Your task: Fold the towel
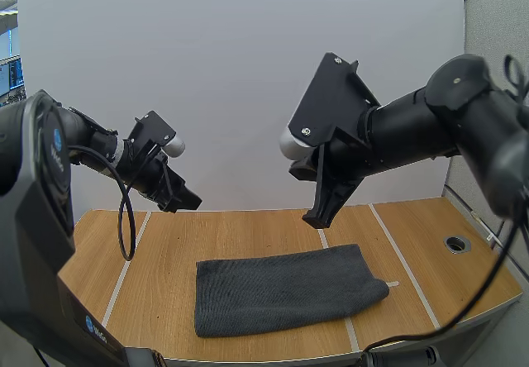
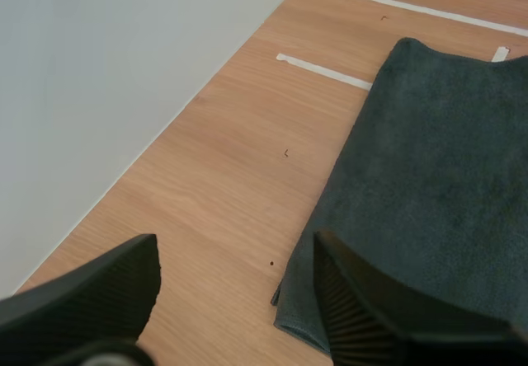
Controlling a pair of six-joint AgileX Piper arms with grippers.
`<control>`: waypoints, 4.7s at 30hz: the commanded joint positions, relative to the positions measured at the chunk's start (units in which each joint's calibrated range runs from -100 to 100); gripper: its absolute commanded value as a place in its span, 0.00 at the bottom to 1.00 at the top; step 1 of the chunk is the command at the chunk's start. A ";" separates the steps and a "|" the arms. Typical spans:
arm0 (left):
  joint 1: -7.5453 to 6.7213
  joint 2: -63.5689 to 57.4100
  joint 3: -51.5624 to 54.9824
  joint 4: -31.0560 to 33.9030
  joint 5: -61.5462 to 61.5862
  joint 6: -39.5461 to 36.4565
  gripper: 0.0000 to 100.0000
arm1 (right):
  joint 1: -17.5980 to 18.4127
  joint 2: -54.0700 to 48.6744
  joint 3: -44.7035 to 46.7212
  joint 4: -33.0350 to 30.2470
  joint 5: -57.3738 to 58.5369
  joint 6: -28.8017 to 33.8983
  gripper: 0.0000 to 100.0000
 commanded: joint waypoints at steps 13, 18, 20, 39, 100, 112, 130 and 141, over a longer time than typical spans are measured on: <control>-0.02 19.00 -1.21 6.97 1.11 9.03 0.87 | 0.45 -5.68 0.00 1.52 0.58 11.53 0.00; -0.79 25.20 -4.42 7.92 1.11 8.82 0.87 | 0.45 -5.68 0.00 -3.04 0.58 24.56 0.00; -1.97 26.98 -5.21 8.60 1.11 8.29 0.87 | 0.45 -6.13 0.00 -3.93 0.58 27.43 0.00; -17.20 34.96 -19.25 15.40 1.11 -3.23 1.00 | 0.45 -11.73 0.00 -5.31 0.58 34.26 0.00; -22.21 46.22 -19.34 21.33 1.11 -7.46 0.90 | 2.32 -25.86 -0.58 -5.63 0.58 45.28 0.00; -22.21 46.22 -19.05 21.35 1.11 -5.75 0.09 | 2.32 -25.86 -0.58 -5.63 0.58 45.28 0.00; -22.21 46.34 -34.63 25.35 1.11 -5.70 0.00 | 2.32 -25.86 -0.58 -5.73 0.58 45.28 0.00; -20.55 50.01 -40.51 24.71 1.11 -6.46 0.00 | 2.32 -25.86 -0.58 -6.03 0.58 45.37 0.00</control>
